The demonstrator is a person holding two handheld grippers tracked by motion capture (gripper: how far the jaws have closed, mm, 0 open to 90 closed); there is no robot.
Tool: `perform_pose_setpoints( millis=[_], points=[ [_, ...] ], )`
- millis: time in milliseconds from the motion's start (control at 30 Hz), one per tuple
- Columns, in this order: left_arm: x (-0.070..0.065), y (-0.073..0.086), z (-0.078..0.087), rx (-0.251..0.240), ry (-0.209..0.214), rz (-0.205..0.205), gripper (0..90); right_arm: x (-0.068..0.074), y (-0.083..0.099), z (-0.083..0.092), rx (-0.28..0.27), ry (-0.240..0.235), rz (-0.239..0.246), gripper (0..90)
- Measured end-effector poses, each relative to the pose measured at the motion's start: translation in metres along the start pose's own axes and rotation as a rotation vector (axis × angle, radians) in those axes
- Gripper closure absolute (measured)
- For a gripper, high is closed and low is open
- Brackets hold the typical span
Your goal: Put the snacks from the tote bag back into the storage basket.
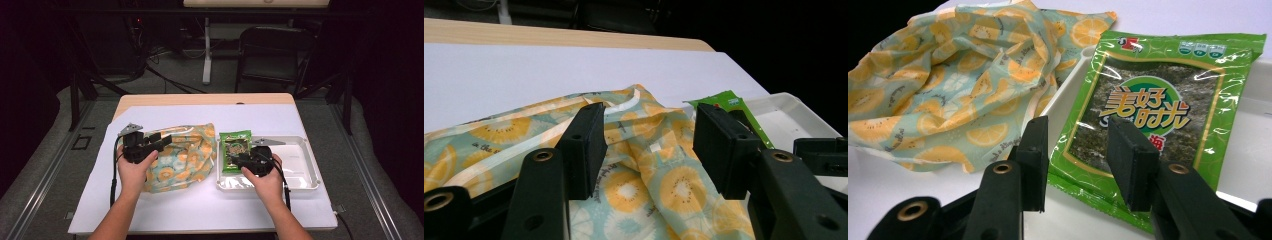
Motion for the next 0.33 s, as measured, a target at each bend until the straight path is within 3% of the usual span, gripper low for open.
perform_pose_setpoints(
  millis=[333],
  points=[
    [0.0033, -0.0026, 0.0018, -0.014, -0.004, 0.006, 46.5, 0.0016, 0.003, -0.0028, 0.016, 0.001, 0.005, 59.3]
  ],
)
Point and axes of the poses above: each handheld gripper's, and its own axes: z roughly backward along the jaws, y roughly out of its underside, x roughly to its left, the point moved 9 cm from there along -z, roughly forward along the jaws, and after that the axes turned 3 degrees about -x, right-handed, at the moved point
